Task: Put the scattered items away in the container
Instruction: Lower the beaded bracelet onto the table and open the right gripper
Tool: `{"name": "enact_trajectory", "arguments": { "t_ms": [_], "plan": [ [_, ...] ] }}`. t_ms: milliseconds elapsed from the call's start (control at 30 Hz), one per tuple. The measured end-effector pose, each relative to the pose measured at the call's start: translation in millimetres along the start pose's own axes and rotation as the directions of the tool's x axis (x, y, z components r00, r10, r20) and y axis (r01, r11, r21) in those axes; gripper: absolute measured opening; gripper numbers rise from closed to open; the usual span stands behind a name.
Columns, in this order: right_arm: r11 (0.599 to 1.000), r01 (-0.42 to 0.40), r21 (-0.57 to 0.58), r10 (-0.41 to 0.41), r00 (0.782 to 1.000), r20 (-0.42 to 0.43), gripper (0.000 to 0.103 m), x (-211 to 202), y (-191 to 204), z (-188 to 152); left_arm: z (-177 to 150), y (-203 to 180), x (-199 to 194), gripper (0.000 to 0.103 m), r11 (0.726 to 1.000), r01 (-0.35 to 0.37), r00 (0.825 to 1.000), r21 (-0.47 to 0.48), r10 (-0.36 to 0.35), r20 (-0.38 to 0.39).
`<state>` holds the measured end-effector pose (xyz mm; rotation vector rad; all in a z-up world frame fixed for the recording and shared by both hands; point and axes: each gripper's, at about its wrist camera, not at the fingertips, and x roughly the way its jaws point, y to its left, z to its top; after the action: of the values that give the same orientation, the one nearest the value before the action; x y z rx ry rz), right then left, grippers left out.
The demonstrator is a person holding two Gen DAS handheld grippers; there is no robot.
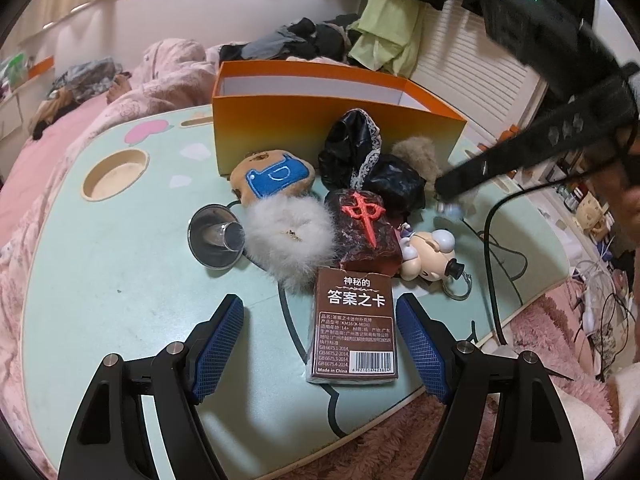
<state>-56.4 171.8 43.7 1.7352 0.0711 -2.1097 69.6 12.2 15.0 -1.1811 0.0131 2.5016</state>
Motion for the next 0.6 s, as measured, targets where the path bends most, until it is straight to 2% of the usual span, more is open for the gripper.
{"name": "enact_trajectory", "arguments": {
  "t_ms": [100, 233, 367, 433, 467, 533, 600],
  "plan": [
    [1.000, -0.005, 0.019, 0.005, 1.000, 0.022, 0.020, 6, -7, -2, 2, -3, 1, 0.078, 1.000, -0.003, 1.000, 0.012, 0.003, -0.004],
    [0.999, -0.041, 0.008, 0.040, 0.992, 0.117, 0.025, -7, -8, -3, 2, -5, 0, 0.078, 1.000, -0.010, 1.000, 0.024, 0.010, 0.002],
    [0.998, -0.066, -0.008, 0.066, 0.964, 0.256, 0.026, -34, -4, -17, 2, -5, -6, 0.078, 1.000, -0.020, 0.999, 0.023, 0.019, 0.027],
    [1.000, -0.024, -0.010, 0.026, 0.947, 0.321, 0.026, -44, 1, -29, 1, -4, -12, 0.078, 0.999, -0.029, 0.998, 0.019, 0.028, 0.047],
    [1.000, 0.025, -0.003, -0.022, 0.933, 0.358, 0.027, -49, 4, -39, 0, -3, -15, 0.078, 0.999, -0.034, 0.998, 0.016, 0.033, 0.058],
    [0.995, 0.101, 0.016, -0.099, 0.912, 0.398, 0.033, -50, 8, -56, -1, -1, -21, 0.078, 0.999, -0.041, 0.996, 0.008, 0.040, 0.074],
    [0.990, 0.131, 0.052, -0.141, 0.891, 0.432, 0.043, -46, 9, -77, -2, -1, -26, 0.078, 0.999, -0.054, 0.996, 0.010, 0.053, 0.069]
  ]
}}
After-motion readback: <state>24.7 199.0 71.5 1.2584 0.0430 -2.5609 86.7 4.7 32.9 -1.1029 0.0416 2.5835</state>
